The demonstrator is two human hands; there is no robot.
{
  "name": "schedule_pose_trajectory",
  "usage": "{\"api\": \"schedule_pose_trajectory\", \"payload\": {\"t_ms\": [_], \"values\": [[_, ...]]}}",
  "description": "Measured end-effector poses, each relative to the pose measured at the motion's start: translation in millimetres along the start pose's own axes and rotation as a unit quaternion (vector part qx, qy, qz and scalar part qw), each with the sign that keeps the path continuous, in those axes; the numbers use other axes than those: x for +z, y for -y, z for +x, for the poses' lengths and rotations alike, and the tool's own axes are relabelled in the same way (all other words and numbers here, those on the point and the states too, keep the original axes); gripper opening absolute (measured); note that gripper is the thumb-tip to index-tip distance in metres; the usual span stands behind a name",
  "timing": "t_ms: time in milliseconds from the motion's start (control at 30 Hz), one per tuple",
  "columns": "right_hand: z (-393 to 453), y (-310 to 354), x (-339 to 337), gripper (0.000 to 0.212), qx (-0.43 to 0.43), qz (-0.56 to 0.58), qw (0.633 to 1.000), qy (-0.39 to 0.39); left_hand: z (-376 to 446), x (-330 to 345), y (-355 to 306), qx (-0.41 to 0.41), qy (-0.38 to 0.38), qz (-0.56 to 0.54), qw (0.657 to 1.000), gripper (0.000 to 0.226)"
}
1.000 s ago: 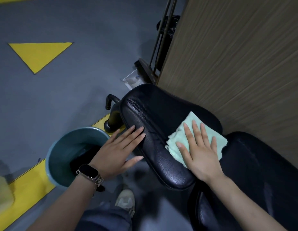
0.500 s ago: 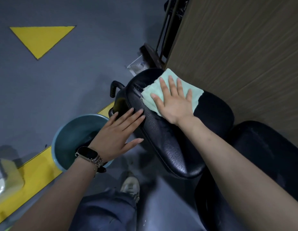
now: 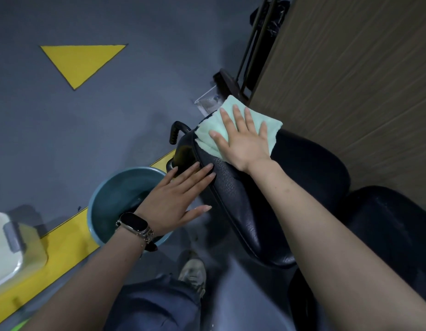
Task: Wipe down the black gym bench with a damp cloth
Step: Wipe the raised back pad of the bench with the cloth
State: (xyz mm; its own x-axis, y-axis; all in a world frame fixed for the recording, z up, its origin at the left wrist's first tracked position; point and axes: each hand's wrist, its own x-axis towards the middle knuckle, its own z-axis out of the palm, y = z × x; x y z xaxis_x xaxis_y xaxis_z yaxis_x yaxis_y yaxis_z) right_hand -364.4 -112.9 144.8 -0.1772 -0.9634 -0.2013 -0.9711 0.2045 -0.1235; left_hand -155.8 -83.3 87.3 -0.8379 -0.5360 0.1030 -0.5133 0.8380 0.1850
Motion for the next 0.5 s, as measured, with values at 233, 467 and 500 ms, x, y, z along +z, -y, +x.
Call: {"api": "schedule_pose_trajectory", "payload": {"t_ms": [233, 467, 500], "values": [[-61.8, -30.5, 5.4, 0.064, 0.007, 0.0, 1.0, -0.015, 1.7, -1.6, 6.2, -0.009, 0.016, -0.007, 1.0, 0.064], [-133.0, -59.3, 15.2, 0.073, 0.054, -0.015, 0.998, -0.024, 7.7, -11.9, 20.4, -0.006, 0.029, -0.001, 1.0, 0.067], [-142.8, -61.7, 16.1, 0.073, 0.061, -0.011, 0.998, -0.026, 8.4, -13.1, 23.7, -0.011, 0.03, -0.003, 1.0, 0.068]]}}
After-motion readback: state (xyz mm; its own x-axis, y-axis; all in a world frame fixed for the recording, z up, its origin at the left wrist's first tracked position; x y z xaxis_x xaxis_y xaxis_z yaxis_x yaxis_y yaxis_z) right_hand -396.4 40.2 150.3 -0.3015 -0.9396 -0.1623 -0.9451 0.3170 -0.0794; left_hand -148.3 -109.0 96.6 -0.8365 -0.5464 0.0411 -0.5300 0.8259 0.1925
